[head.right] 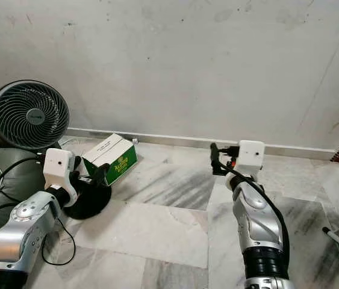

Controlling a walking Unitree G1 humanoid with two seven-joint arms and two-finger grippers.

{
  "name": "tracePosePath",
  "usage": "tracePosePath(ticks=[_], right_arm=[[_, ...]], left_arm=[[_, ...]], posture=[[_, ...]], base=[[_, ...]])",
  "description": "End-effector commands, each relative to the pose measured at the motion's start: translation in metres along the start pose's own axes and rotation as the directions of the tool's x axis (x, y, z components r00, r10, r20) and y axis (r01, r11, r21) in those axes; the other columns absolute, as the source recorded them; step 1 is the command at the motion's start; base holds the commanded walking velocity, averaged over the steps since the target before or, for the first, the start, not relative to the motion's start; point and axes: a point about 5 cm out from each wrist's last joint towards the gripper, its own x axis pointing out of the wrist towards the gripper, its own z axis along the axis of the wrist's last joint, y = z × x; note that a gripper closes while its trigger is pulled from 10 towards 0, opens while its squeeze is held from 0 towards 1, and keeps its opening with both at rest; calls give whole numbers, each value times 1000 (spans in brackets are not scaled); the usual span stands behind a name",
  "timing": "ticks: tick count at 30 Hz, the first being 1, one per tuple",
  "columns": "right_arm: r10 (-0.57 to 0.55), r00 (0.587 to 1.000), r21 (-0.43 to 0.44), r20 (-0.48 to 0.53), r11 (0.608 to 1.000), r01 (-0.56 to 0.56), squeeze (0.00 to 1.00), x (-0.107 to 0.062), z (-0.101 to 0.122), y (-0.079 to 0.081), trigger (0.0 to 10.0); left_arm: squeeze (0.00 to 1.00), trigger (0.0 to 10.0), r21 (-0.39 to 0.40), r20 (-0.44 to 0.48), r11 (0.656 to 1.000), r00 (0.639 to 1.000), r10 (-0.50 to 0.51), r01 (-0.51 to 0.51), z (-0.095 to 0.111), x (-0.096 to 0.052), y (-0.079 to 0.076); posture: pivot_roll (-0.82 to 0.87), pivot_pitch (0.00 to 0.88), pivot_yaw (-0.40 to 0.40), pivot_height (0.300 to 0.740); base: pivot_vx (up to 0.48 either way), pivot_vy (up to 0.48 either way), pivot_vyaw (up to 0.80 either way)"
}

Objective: Hang keys on a hook

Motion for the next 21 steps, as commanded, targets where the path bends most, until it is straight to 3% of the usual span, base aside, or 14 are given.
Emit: tracePosePath(ticks=[1, 4, 10, 16, 21], right_arm=[[81, 997, -61, 19, 995, -79, 0, 0, 13, 8, 10000], [143, 989, -110, 23, 984, -140, 0, -3, 19, 11, 10000], [145, 989, -115, 1, 983, -144, 0, -12, 17, 10, 10000], [78, 997, -69, -11, 995, -79, 0, -25, 6, 19, 10000], [12, 1000, -89, 0, 996, -12, 0, -29, 5, 17, 10000]], left_arm=[[0, 10000, 8, -8, 1000, 1000, -14, 14, -3, -5, 0], [0, 10000, 31, -18, 998, 999, -45, 45, -5, -8, -6], [0, 10000, 20, 18, 999, 999, -35, 35, -3, -13, -13], [0, 10000, -23, 41, 997, 996, 81, -80, -8, -21, -7], [0, 10000, -70, 45, 976, 977, 210, -207, -10, -28, 11]], posture=[[101, 32, 36, 740], [96, 30, 23, 740], [82, 19, 9, 740], [60, 32, 3, 740], [35, 38, 2, 740]], base=[[0, 0, 0], [0, 0, 0], [0, 0, 0], [0, 0, -788], [0, 0, -800]])
